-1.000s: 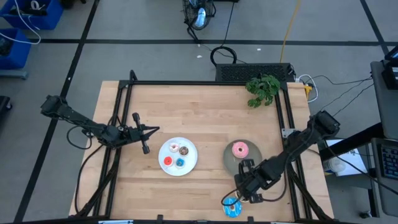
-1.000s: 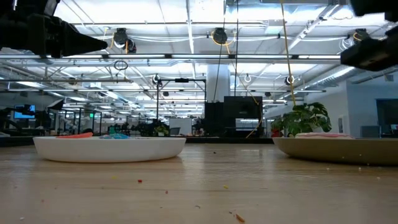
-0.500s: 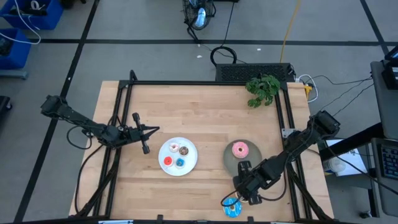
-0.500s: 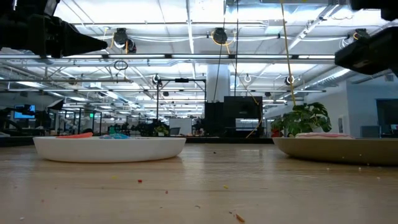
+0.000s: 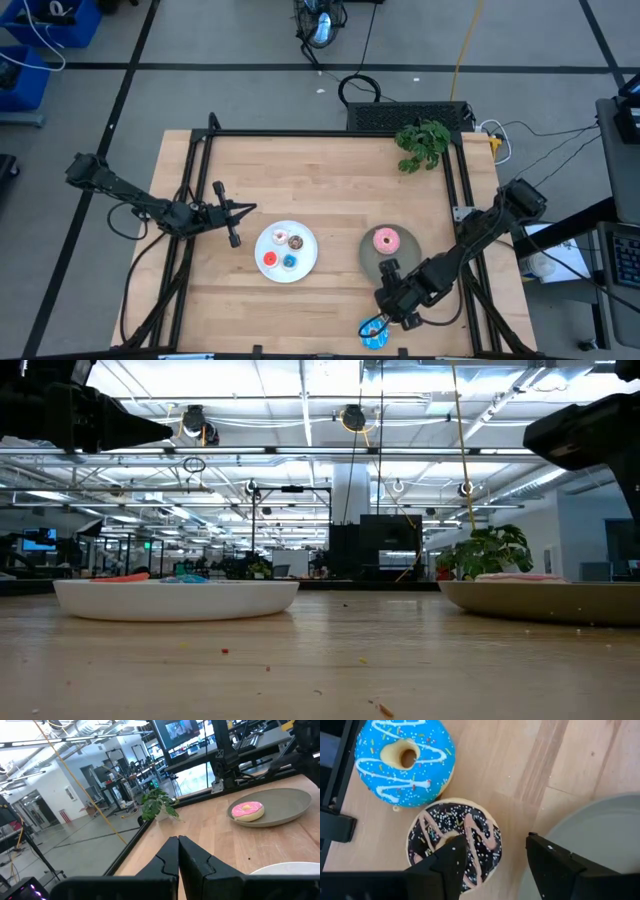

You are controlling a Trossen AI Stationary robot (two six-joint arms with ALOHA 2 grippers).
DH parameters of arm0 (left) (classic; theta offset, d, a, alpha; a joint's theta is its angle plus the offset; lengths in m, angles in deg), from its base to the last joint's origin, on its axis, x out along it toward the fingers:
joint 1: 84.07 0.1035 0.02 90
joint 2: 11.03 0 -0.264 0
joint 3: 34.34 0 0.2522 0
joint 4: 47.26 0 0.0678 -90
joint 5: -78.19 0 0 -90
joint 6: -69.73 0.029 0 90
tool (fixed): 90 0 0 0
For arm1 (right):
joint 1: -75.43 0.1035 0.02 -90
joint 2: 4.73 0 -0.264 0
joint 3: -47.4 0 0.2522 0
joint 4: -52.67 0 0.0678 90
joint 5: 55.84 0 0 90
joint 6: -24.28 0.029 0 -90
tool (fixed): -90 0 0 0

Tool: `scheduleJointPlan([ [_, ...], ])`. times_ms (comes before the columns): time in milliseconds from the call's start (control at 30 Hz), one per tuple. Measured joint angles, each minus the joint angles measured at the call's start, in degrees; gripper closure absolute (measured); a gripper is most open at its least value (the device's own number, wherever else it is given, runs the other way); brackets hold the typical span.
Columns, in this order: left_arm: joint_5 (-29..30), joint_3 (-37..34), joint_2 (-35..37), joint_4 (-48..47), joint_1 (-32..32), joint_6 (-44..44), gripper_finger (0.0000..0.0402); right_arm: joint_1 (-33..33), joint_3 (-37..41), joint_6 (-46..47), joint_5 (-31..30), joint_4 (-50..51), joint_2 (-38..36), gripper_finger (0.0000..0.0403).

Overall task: Pick & Place donuts
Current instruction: Put the large black donut on the gray plate

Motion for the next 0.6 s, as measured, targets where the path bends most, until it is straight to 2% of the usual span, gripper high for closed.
scheduleJointPlan([
  [600, 0.0, 0.0, 0.0, 0.0, 0.0, -0.3, 0.0385, 1.5, -0.1, -3.4, 1.8, -1.2, 4.5, 0.0177],
])
